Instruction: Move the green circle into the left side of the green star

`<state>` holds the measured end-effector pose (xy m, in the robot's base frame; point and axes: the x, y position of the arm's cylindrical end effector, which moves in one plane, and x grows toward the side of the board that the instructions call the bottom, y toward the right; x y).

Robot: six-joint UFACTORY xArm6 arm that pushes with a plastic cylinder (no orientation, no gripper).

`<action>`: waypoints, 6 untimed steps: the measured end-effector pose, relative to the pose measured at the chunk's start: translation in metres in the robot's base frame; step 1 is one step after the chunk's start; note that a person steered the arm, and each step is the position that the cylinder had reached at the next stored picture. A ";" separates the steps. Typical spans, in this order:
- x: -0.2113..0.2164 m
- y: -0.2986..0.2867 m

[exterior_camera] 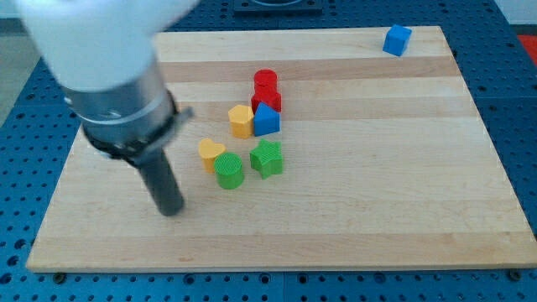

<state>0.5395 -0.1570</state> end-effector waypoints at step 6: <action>-0.048 0.126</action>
